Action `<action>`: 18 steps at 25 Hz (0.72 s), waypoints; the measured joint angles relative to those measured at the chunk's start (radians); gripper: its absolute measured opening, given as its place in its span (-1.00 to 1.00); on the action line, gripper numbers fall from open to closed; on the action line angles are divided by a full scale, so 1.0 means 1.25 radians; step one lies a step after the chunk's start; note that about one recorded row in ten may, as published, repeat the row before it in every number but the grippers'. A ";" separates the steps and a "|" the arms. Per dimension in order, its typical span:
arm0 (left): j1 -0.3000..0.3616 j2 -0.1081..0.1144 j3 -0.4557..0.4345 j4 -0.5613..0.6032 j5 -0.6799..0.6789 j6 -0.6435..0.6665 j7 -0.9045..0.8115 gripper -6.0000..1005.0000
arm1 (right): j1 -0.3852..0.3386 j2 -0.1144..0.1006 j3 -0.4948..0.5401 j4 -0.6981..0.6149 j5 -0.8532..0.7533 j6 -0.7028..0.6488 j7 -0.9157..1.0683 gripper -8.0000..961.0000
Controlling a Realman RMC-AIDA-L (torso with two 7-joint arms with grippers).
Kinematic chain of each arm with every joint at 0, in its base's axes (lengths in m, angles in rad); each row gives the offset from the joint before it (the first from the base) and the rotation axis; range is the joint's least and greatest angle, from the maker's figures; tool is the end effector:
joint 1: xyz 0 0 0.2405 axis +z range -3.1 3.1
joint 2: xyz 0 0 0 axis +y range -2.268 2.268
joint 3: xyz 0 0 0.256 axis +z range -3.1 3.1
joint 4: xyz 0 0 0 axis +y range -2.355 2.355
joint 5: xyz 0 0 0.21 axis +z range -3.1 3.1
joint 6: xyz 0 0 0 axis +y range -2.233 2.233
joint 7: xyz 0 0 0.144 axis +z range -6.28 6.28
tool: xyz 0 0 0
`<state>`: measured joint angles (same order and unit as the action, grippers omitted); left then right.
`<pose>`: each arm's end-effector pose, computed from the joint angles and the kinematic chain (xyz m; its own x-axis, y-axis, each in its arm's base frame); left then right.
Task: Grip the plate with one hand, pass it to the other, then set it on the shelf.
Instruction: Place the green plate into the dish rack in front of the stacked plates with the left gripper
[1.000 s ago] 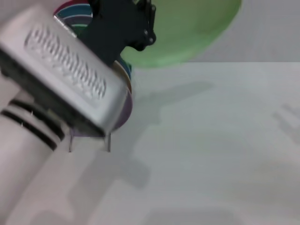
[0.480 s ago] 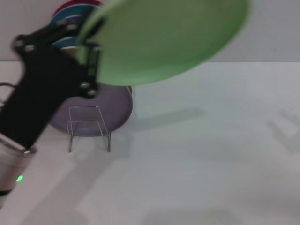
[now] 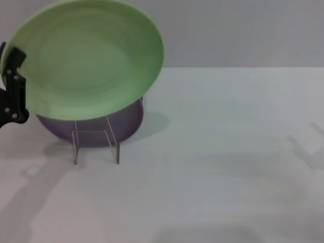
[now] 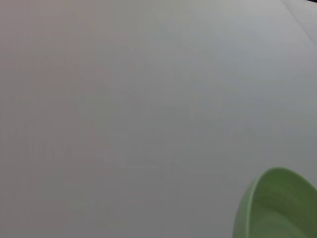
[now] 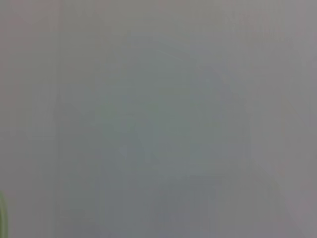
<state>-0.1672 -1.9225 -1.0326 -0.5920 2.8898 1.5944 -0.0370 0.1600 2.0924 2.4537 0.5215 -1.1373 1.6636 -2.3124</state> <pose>-0.2578 0.2633 0.0378 0.5595 -0.5875 0.5846 0.4151 -0.4119 -0.8112 0.3246 0.2508 0.0719 0.5517 0.2329 -0.8009 -0.6250 -0.5204 -0.5818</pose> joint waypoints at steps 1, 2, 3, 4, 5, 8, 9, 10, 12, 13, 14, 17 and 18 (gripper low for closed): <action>-0.012 0.000 0.000 0.025 0.000 0.009 -0.005 -0.84 | 0.003 0.000 0.000 -0.006 0.001 -0.003 -0.001 0.38; -0.027 0.000 0.001 0.058 0.000 0.022 -0.013 -0.83 | 0.006 0.000 0.000 -0.011 0.002 -0.007 -0.001 0.44; -0.041 0.000 0.002 0.087 0.000 0.033 -0.019 -0.83 | 0.008 0.000 0.000 -0.014 0.002 -0.009 -0.001 0.51; -0.060 -0.001 0.004 0.127 0.000 0.048 -0.024 -0.83 | 0.009 0.000 0.000 -0.015 0.002 -0.010 -0.002 0.58; -0.075 -0.001 0.005 0.157 0.000 0.065 -0.025 -0.83 | 0.010 0.000 0.000 -0.016 0.002 -0.011 -0.002 0.65; -0.125 -0.009 0.018 0.265 0.000 0.130 -0.012 -0.82 | 0.010 0.000 0.000 -0.016 0.002 -0.007 -0.002 0.68; -0.143 -0.011 0.025 0.303 0.000 0.152 -0.006 -0.82 | 0.010 0.000 0.000 -0.016 0.001 -0.005 -0.002 0.69; -0.154 -0.013 0.030 0.327 0.000 0.166 0.000 -0.82 | 0.010 -0.001 -0.002 -0.016 -0.002 -0.001 -0.002 0.69; -0.172 -0.014 0.048 0.361 0.000 0.187 0.026 -0.82 | 0.010 -0.001 -0.005 -0.017 -0.003 0.001 -0.002 0.70; -0.176 -0.014 0.060 0.368 0.000 0.195 0.057 -0.82 | 0.009 -0.001 -0.008 -0.017 -0.003 0.002 -0.002 0.70; -0.178 -0.014 0.070 0.369 0.000 0.198 0.087 -0.81 | 0.009 -0.001 -0.014 -0.017 -0.003 0.003 -0.002 0.70; -0.182 -0.015 0.084 0.366 0.000 0.204 0.144 -0.81 | 0.009 -0.002 -0.025 -0.017 -0.004 0.007 -0.002 0.70; -0.185 -0.015 0.084 0.366 0.000 0.205 0.149 -0.81 | 0.009 -0.003 -0.029 -0.017 -0.004 0.008 -0.002 0.70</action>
<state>-0.3985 -1.9415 -0.9275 -0.1349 2.8902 1.8504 0.1492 0.1718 2.0890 2.4177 0.5001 -1.1418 1.6738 -2.3154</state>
